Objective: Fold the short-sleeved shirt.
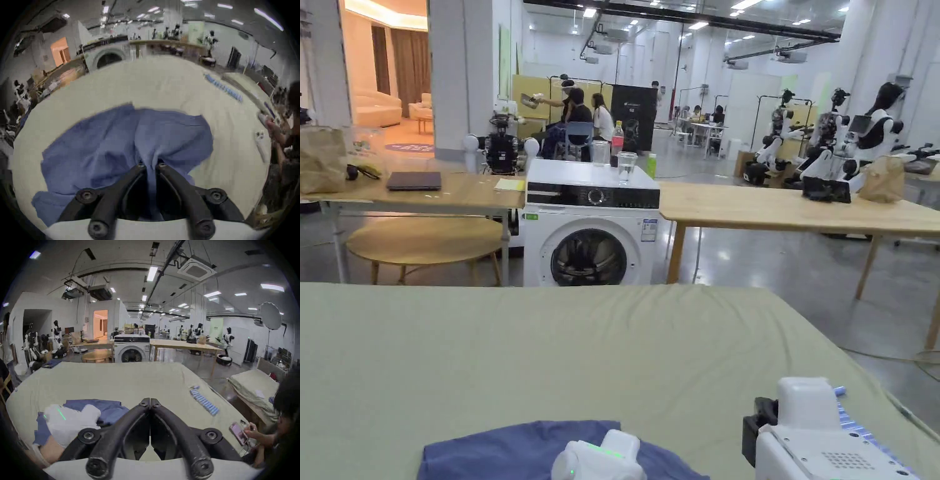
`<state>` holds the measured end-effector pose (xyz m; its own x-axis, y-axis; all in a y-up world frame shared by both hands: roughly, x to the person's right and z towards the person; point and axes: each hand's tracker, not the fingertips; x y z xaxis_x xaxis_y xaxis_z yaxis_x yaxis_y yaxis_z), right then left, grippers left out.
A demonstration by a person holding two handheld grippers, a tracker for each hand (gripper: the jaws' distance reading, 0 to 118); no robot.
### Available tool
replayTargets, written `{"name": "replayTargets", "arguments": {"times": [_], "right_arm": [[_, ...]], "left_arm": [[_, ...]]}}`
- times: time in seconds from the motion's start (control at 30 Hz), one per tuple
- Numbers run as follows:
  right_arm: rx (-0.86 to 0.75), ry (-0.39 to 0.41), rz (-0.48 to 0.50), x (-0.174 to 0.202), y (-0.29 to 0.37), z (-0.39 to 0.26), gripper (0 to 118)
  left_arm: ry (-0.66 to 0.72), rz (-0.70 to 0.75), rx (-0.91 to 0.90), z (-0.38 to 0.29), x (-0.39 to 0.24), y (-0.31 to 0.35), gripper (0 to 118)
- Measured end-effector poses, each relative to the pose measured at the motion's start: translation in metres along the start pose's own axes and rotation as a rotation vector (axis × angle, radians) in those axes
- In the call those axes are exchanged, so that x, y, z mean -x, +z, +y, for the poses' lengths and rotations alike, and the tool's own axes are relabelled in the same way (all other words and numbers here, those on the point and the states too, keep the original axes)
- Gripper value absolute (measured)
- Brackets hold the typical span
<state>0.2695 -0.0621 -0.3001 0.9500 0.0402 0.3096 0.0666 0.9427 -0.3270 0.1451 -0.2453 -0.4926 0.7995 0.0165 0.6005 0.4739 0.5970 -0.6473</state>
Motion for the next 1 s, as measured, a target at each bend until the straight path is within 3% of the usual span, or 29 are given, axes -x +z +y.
{"name": "replayTargets", "arguments": {"times": [0.07, 0.17, 0.2, 0.33, 0.43, 0.63, 0.7, 0.73, 0.77, 0.8, 1.0], "right_arm": [[0.002, 0.003, 0.0, -0.001, -0.005, -0.003, 0], [-0.001, 0.021, 0.024, 0.006, -0.008, -0.003, 0], [-0.002, 0.026, 0.042, 0.01, -0.007, -0.004, 0], [-0.043, 0.045, 0.108, 0.038, 0.007, -0.01, 0], [-0.084, 0.009, 0.198, 0.062, 0.018, -0.013, 0], [-0.095, 0.054, 0.237, 0.113, 0.034, -0.018, 0], [-0.093, 0.076, 0.239, 0.125, 0.037, -0.019, 0], [-0.087, 0.091, 0.24, 0.13, 0.038, -0.02, 0], [-0.087, 0.098, 0.248, 0.133, 0.039, -0.021, 0], [-0.088, 0.101, 0.251, 0.133, 0.04, -0.021, 0], [-0.085, 0.126, 0.243, 0.133, 0.037, -0.021, 0]], "left_arm": [[0.059, -0.022, -0.018, -0.006, 0.004, -0.007, 12], [0.076, -0.072, -0.048, -0.004, 0.02, 0.011, 85], [0.085, -0.067, -0.103, -0.008, 0.025, 0.037, 96], [0.074, 0.085, -0.372, -0.029, 0.067, 0.156, 96], [0.082, 0.237, -0.578, -0.07, 0.097, 0.249, 100], [0.12, 0.513, -0.628, -0.163, 0.144, 0.349, 101], [0.168, 0.562, -0.621, -0.188, 0.158, 0.361, 100], [0.177, 0.526, -0.615, -0.197, 0.165, 0.363, 86], [0.232, 0.505, -0.593, -0.203, 0.171, 0.365, 49], [0.268, 0.517, -0.543, -0.205, 0.177, 0.362, 0], [0.366, 0.442, -0.35, -0.196, 0.239, 0.332, 0]]}}
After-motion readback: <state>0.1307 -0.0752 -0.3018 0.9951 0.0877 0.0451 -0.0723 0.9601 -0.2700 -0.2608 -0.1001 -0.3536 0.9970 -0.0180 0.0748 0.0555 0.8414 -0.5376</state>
